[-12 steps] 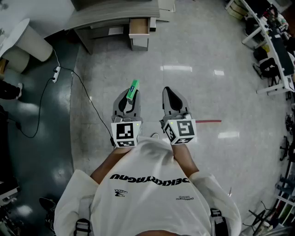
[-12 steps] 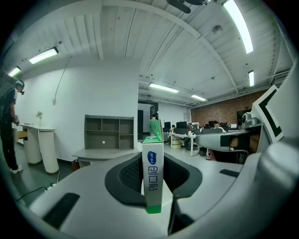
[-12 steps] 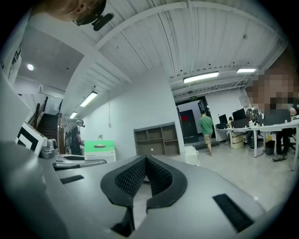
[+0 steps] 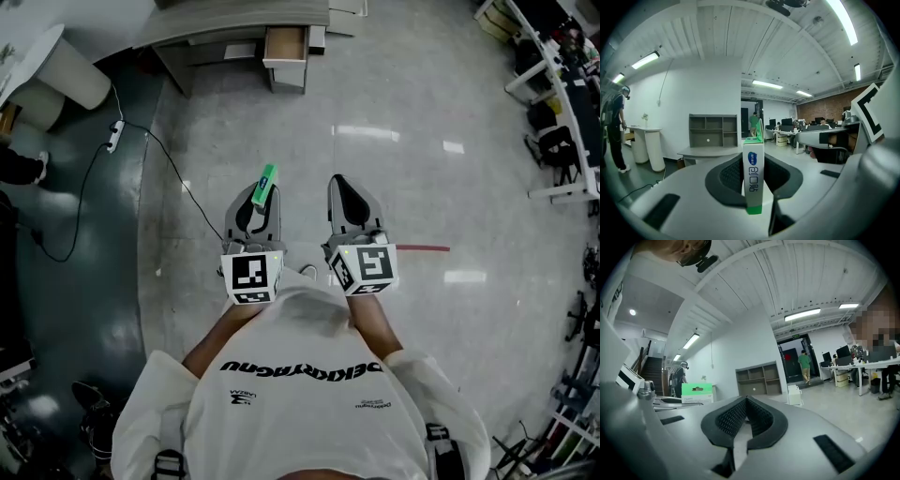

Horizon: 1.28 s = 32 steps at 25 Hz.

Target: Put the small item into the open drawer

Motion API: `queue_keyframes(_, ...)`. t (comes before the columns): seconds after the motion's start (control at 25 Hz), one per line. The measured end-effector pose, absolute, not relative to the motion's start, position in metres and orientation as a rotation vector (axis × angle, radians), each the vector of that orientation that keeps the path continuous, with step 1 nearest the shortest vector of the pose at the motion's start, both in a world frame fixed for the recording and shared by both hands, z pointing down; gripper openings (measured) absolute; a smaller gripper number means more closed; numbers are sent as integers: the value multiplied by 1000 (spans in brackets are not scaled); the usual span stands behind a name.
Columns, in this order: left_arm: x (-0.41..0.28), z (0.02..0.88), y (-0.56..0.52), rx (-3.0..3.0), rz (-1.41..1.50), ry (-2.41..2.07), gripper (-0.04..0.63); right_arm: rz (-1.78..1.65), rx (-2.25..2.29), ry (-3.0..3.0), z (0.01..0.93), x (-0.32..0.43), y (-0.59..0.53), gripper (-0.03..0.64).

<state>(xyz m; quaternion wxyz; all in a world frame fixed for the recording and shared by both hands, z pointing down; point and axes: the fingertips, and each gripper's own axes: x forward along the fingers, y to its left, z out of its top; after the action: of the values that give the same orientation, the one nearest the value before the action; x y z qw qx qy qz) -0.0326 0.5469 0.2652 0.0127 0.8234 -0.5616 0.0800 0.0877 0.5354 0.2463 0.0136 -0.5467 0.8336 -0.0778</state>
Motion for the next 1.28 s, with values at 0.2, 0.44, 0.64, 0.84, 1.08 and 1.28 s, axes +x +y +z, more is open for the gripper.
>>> queue_keyframes(0.2, -36, 282, 518, 2524, 278, -1760, 94, -283, -1686, 2614, 260, 87, 502, 28)
queue_keyframes(0.44, -42, 300, 443, 2505, 246, -1761, 94, -259, -1682, 2650, 274, 80, 429, 28)
queue_keyframes(0.64, -64, 296, 336, 2481, 223, -1748, 94, -265, -1706, 2651, 268, 62, 332, 28)
queue_keyframes(0.84, -74, 282, 238, 2531, 234, -1690, 94, -265, -1748, 2621, 253, 45, 232, 28)
queue_keyframes(1.08, -84, 282, 136, 2581, 255, -1621, 94, -281, -1798, 2584, 254, 27, 130, 29)
queue_keyframes(1.28, -91, 290, 79, 2590, 267, -1568, 94, -297, -1821, 2569, 252, 15, 65, 28)
